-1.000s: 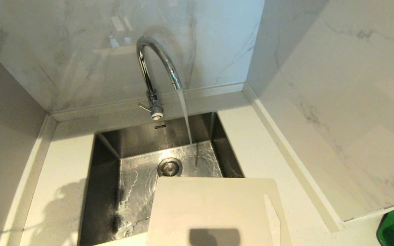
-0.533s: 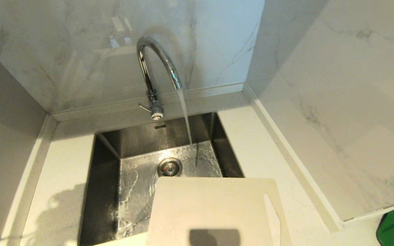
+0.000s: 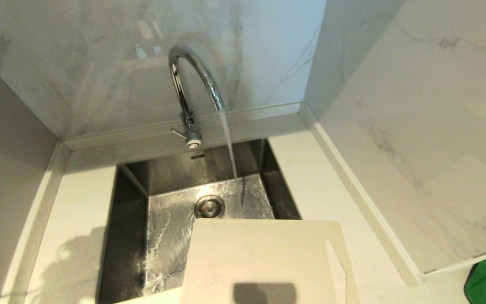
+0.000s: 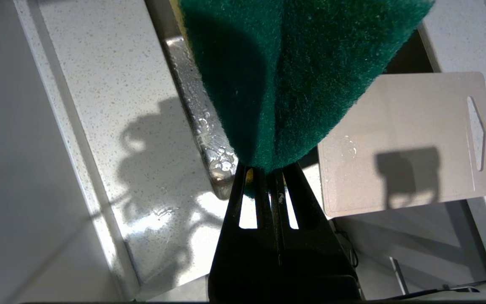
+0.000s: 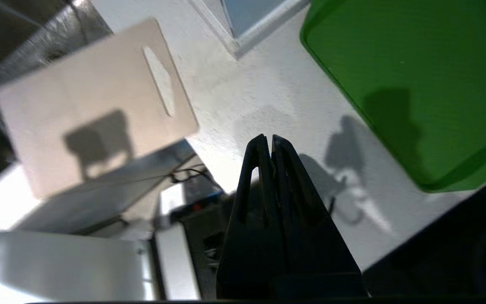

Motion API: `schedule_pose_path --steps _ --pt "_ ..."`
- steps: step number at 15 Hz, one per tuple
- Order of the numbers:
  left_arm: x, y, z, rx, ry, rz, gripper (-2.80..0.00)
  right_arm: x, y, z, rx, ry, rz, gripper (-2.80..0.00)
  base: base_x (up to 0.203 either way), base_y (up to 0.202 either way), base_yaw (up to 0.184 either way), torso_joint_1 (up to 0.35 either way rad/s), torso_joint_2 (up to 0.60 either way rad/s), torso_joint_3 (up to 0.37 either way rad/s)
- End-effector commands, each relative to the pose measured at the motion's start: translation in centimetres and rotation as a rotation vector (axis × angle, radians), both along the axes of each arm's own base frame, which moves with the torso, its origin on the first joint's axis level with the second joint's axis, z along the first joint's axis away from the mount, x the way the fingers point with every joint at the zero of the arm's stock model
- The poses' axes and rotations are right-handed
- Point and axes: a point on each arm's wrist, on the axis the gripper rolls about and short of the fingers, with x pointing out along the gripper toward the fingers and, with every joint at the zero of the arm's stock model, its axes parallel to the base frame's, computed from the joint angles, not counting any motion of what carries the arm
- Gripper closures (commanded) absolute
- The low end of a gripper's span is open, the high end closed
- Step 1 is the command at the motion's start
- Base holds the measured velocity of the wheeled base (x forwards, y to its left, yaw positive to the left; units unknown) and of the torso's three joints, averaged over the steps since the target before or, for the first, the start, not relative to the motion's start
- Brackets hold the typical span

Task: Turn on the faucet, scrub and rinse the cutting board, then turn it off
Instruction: Put down the cleaning cloth

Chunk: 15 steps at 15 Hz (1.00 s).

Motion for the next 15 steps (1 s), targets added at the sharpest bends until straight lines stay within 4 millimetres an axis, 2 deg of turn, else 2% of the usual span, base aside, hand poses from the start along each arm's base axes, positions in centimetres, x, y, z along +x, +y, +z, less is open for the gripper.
schedule_pose_path --steps 1,4,6,8,10,13,15 --pt "0.2 0.0 0.0 0.000 0.008 0.000 0.00 -2.8 0.4 -3.7 -0.077 -0.040 -0.003 0.00 0.000 0.000 0.000 0.000 0.00 0.000" --pt "0.3 -0.1 0.3 -0.001 0.003 0.000 0.00 -4.4 0.7 -8.9 -0.198 -0.035 0.028 0.00 0.000 0.000 0.000 0.000 0.00 0.000" --pt "0.3 -0.1 0.3 0.000 0.002 0.001 0.00 -3.4 0.9 -11.8 -0.272 -0.010 0.057 0.00 0.000 0.000 0.000 0.000 0.00 0.000" --pt "0.2 0.0 0.3 -0.001 0.001 0.001 0.00 -0.4 1.0 -12.6 -0.333 -0.029 0.076 0.00 0.000 0.000 0.000 0.000 0.00 0.000" --pt "0.2 0.0 0.3 -0.001 0.001 0.001 0.00 3.9 1.1 -13.2 -0.377 -0.111 0.076 0.00 0.000 0.000 0.000 0.000 0.00 0.000" --pt "0.1 0.0 0.4 0.001 -0.007 0.008 0.00 10.5 1.1 -16.7 -0.467 -0.240 0.072 0.00 0.000 0.000 0.000 0.000 0.00 0.000" --pt "0.0 0.0 0.4 0.001 -0.007 0.010 0.00 12.7 1.1 -18.4 -0.546 -0.369 0.053 0.00 0.000 0.000 0.000 0.000 0.00 0.000"
